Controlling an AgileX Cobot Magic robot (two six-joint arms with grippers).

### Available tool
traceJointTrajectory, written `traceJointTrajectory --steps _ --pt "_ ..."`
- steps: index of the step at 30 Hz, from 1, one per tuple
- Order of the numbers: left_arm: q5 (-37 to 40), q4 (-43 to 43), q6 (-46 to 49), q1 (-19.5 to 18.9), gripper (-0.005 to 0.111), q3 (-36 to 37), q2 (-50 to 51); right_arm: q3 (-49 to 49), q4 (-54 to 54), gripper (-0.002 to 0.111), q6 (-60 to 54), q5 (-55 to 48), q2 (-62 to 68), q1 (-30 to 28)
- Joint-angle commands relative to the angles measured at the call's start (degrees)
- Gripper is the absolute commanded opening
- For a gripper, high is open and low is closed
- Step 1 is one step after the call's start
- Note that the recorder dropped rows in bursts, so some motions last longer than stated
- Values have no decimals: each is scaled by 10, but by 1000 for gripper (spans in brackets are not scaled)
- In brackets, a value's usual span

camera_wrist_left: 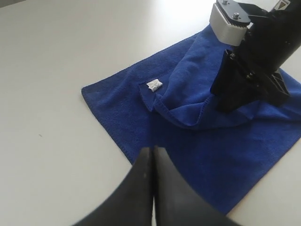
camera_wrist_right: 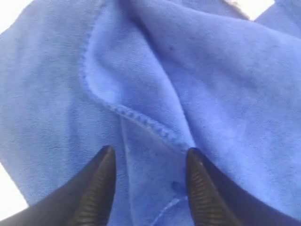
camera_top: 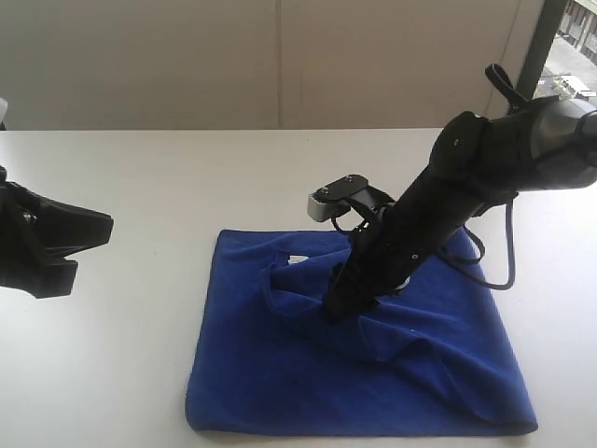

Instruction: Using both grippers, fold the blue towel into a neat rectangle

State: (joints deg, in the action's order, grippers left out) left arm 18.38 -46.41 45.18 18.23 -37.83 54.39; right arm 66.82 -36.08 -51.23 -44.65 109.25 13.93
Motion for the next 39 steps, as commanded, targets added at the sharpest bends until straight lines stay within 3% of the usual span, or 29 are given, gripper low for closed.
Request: traceJointTrajectory --steps 1,6,19,22,39 --pt "6 -10 2 3 0 1 1 -1 -23 42 -21 -34 -1 -3" --pt "6 -10 2 3 0 1 1 -1 -21 42 -26 -47 -1 -3" --pt "7 -10 2 3 0 1 0 -1 3 47 -26 60 2 -3" --pt "7 -11 2 3 0 1 0 -1 7 51 -26 60 3 -3" --pt "7 -16 2 3 0 1 0 -2 3 51 -26 -14 23 -3"
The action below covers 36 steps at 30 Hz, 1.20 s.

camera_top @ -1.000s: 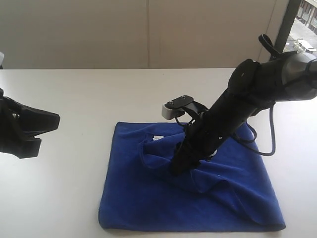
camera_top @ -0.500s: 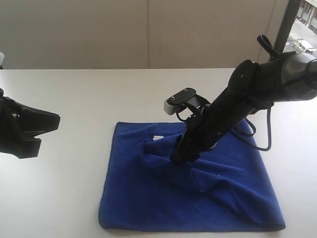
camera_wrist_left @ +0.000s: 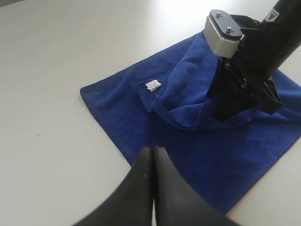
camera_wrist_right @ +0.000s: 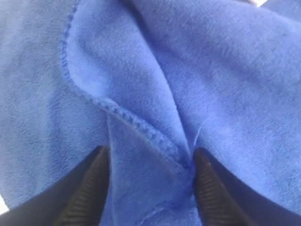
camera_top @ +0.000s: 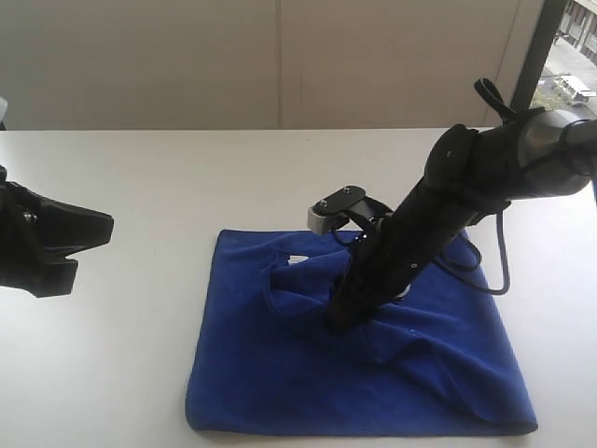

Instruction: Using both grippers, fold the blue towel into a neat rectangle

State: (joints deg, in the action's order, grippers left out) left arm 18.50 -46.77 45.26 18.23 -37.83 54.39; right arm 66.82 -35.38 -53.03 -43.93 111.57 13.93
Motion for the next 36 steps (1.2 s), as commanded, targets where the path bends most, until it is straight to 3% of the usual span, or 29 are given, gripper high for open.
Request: traceJointTrajectory --steps 1,9,15,32,36 --pt "6 -12 1 3 0 1 0 -2 -7 51 -8 -25 -1 -3" --pt "6 -12 1 3 0 1 0 -2 -33 51 -8 -33 -1 -3" --pt "6 -12 1 3 0 1 0 -2 -34 35 -8 -20 -1 -3" --pt "6 -15 1 3 0 1 0 -1 -36 34 -8 -7 -1 -3" --pt "5 -15 1 3 0 1 0 -1 -36 29 -8 2 -6 -3"
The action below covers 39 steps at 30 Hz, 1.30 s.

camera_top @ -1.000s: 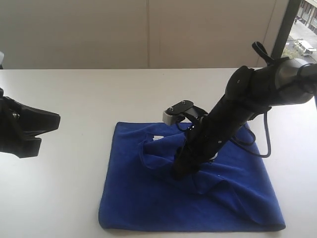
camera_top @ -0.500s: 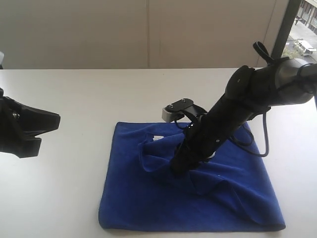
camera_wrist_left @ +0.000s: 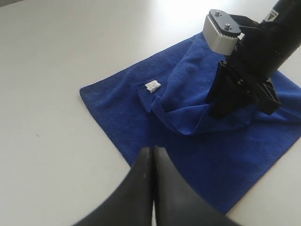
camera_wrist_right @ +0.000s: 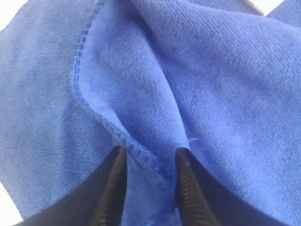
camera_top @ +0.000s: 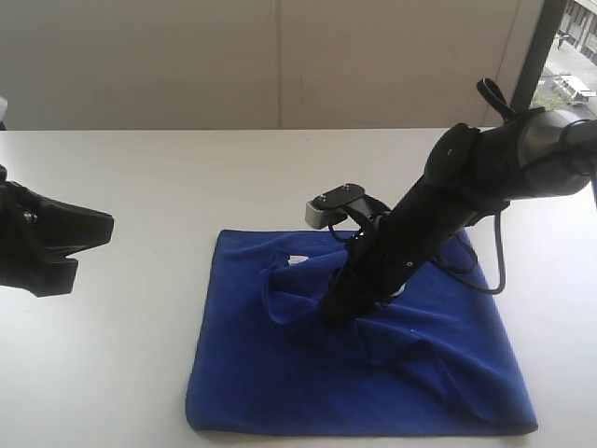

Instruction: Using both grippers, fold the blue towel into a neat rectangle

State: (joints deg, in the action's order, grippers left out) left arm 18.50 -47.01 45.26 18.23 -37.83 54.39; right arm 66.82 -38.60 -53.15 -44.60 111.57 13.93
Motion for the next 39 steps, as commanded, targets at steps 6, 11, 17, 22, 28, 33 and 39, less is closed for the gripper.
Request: traceJointTrajectory --steps 6,11,17,22,28,33,39 --pt "5 -13 1 3 0 1 0 -1 -4 12 -7 16 -15 -3" --pt "4 -13 1 3 0 1 0 -1 -3 0 -7 14 -18 -3" --pt "2 16 108 3 0 1 11 -1 26 0 27 7 -56 -3" --pt "-41 54 276 3 0 1 80 -1 113 0 93 -5 -100 -3" --pt "-133 -43 264 3 0 -33 250 -1 137 0 113 -32 -158 -3" --pt "174 -79 170 -27 0 -240 413 -1 152 0 141 -46 -195 -3" --pt "379 -107 -19 -89 30 -436 600 -1 208 0 205 -101 -224 -3"
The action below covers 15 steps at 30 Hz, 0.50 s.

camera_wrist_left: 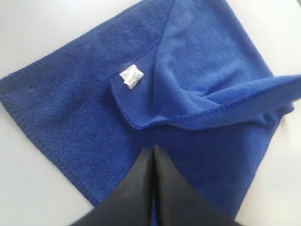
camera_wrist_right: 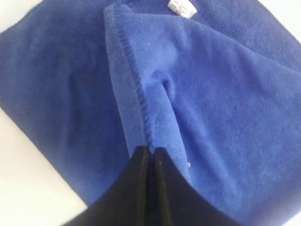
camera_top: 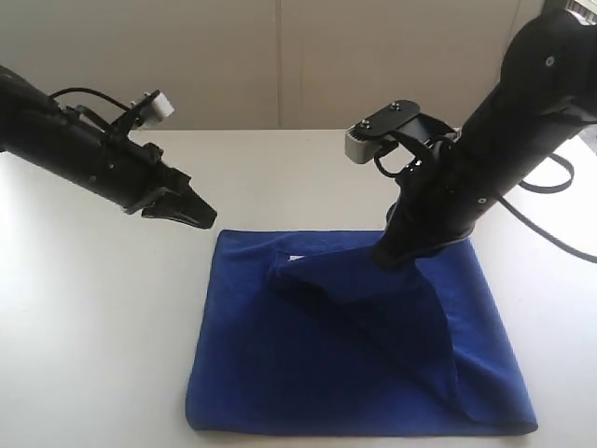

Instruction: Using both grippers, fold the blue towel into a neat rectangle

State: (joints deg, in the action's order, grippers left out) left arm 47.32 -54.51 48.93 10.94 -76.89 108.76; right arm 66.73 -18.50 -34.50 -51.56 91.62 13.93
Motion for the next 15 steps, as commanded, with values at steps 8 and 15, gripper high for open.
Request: traceJointTrajectory --steps 8,15 --pt "139 -125 -55 -15 63 -53 135 -2 -27 0 18 -85 -42 -1" --pt "123 -157 -52 15 63 -59 165 -2 -27 0 17 -82 -42 -1"
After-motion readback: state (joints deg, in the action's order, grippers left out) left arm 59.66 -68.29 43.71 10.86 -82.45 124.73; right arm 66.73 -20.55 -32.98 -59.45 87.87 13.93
